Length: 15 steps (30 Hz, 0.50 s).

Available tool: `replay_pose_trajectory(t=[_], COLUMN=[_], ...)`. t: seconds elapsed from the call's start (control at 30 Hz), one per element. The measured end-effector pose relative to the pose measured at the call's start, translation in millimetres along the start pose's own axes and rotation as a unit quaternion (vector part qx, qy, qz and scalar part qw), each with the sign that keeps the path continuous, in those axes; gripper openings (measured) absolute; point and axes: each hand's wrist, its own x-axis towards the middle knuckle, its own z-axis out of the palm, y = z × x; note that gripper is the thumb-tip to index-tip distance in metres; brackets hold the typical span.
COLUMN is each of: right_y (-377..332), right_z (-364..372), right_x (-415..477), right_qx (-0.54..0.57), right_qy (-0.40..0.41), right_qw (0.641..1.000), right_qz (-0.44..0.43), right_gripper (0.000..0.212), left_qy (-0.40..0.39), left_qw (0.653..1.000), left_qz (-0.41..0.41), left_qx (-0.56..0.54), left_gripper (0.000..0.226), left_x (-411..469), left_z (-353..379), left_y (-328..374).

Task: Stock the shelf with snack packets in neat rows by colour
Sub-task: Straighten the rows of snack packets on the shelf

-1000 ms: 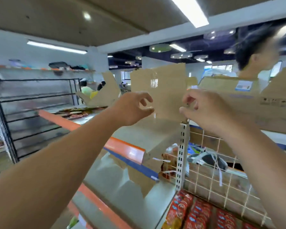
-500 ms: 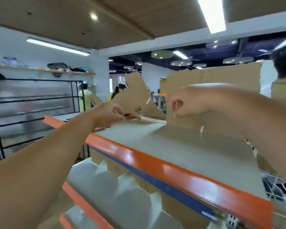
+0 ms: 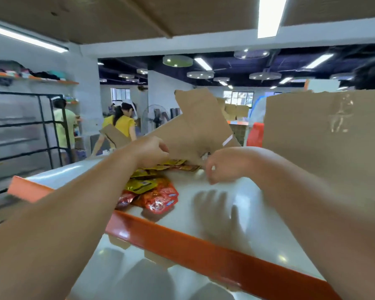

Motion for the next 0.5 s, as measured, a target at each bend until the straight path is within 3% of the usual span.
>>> replay_pose_trajectory(t=[0.1,0.23,0.3,0.5], right_y=[-3,-10,-13,-11], right_z=[7,22,28,48], right_x=[28,52,57,62], right_qx=[0.003,0.052,0.089,0.103], right_qy=[0.003,0.003,0.004,0.019], right_qw=[0.999,0.996,0.992,0.993], right_qz=[0.039,0.078,0.083,0.057], right_gripper=[0.025,0.017,0.027,0.048], left_qy=[-0.019,-0.101,-0.137,-0.132], left_qw=[0.999,0.985,0.977,0.973], left_qz=[0.019,0.055,0.068,0.095], left_qx=[0.036,0.128,0.151,0.164], left_gripper=[0.037,0.03,0.031,0.028], left_x=[29,52,61,69], left_z=[9,32,45,56], left_y=[2,21,23,12])
